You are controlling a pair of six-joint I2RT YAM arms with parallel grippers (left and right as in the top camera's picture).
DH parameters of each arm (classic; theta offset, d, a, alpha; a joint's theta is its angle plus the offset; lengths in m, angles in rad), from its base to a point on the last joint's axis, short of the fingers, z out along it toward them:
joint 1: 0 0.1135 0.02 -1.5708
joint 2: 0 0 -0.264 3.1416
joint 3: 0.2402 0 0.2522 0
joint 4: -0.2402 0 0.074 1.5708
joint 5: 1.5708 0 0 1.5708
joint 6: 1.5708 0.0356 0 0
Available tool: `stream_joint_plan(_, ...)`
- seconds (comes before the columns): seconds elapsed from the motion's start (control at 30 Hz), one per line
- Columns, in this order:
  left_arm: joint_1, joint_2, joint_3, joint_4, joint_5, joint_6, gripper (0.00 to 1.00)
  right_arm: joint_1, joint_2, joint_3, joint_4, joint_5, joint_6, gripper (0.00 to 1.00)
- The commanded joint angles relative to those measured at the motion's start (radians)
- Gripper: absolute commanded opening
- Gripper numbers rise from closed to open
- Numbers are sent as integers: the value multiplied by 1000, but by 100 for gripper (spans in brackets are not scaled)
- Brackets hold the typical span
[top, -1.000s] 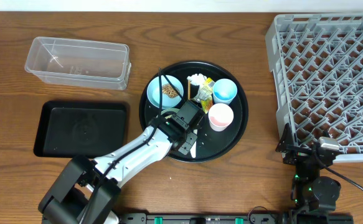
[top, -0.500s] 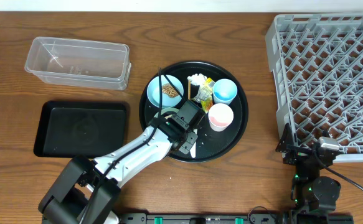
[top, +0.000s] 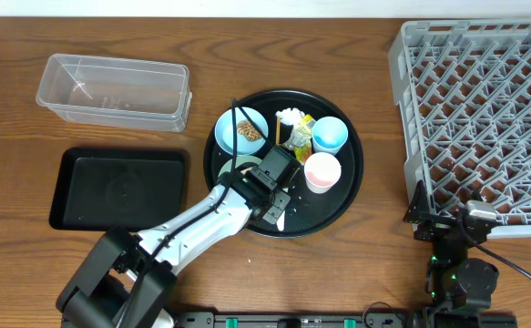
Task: Sort waste into correct bins and load items into the dishwasher rack
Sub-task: 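Lower the left gripper onto the green rice bowl rim and grasp it, then lift the green bowl and carry it left over the black tray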
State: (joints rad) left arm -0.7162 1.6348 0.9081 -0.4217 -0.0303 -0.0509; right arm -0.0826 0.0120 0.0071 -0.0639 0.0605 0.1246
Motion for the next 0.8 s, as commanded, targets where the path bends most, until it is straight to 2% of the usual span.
stream_joint_plan(0.0, 2, 11, 2, -3, -4, -3, 6, 11, -7, -2, -3, 11, -10, 99)
stream_joint_plan(0.27, 2, -45, 15, -9, -4, -41, 5, 11, -7, -2, -3, 11, -10, 99)
stream_joint_plan(0.77, 3, -300, 24, -50, -21, -75, 6, 11, -7, -2, -3, 11, -10, 99)
